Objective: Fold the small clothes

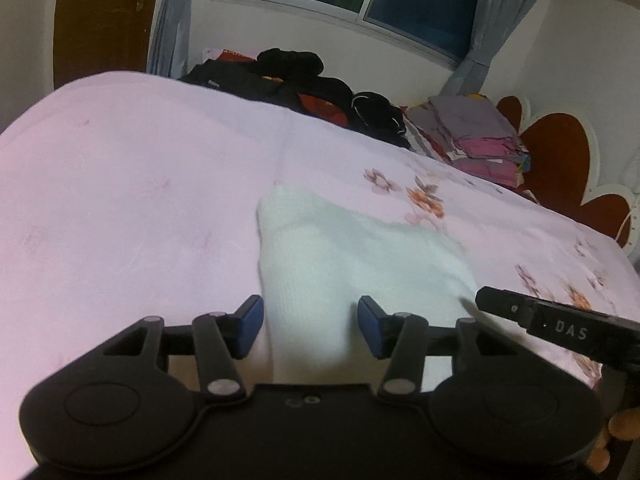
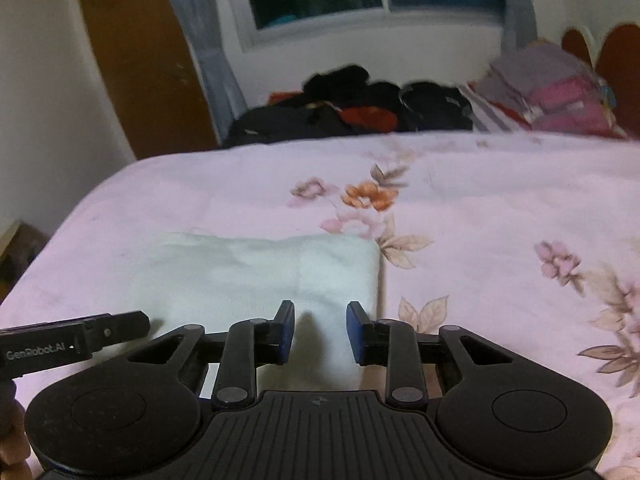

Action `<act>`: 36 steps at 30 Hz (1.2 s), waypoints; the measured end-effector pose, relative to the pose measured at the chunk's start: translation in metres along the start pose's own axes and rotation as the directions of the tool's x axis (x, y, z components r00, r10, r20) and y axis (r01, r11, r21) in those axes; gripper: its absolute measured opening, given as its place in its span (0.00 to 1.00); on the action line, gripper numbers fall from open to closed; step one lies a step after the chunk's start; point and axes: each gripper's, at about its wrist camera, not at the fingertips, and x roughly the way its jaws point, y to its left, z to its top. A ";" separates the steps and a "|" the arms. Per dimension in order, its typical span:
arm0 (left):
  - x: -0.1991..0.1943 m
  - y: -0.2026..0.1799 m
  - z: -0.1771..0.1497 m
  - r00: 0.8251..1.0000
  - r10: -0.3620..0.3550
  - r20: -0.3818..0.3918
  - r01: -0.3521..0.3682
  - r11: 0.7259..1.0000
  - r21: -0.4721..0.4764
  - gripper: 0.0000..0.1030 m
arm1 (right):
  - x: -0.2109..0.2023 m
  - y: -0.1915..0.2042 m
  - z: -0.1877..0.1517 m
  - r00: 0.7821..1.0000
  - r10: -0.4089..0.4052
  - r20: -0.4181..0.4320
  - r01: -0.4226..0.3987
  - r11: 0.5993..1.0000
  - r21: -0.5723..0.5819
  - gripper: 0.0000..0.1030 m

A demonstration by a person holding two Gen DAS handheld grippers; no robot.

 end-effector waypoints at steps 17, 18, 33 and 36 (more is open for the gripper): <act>-0.015 -0.015 -0.033 0.995 0.029 -0.092 -0.027 0.999 0.026 0.48 | -0.034 -0.001 -0.052 0.996 -0.061 -0.062 0.063 0.997 0.034 0.29; -0.016 -0.016 -0.035 0.995 0.026 -0.094 -0.024 0.999 0.029 0.48 | -0.040 0.000 -0.056 0.996 -0.053 -0.065 0.055 0.998 0.032 0.29; -0.027 -0.024 -0.067 0.992 0.036 -0.117 -0.027 0.997 0.073 0.65 | -0.053 0.007 -0.108 0.984 -0.127 -0.121 0.114 0.987 -0.109 0.29; -0.028 -0.025 -0.075 0.994 0.043 -0.098 -0.033 0.995 0.095 0.67 | -0.052 0.005 -0.107 0.984 -0.125 -0.126 0.113 0.989 -0.095 0.29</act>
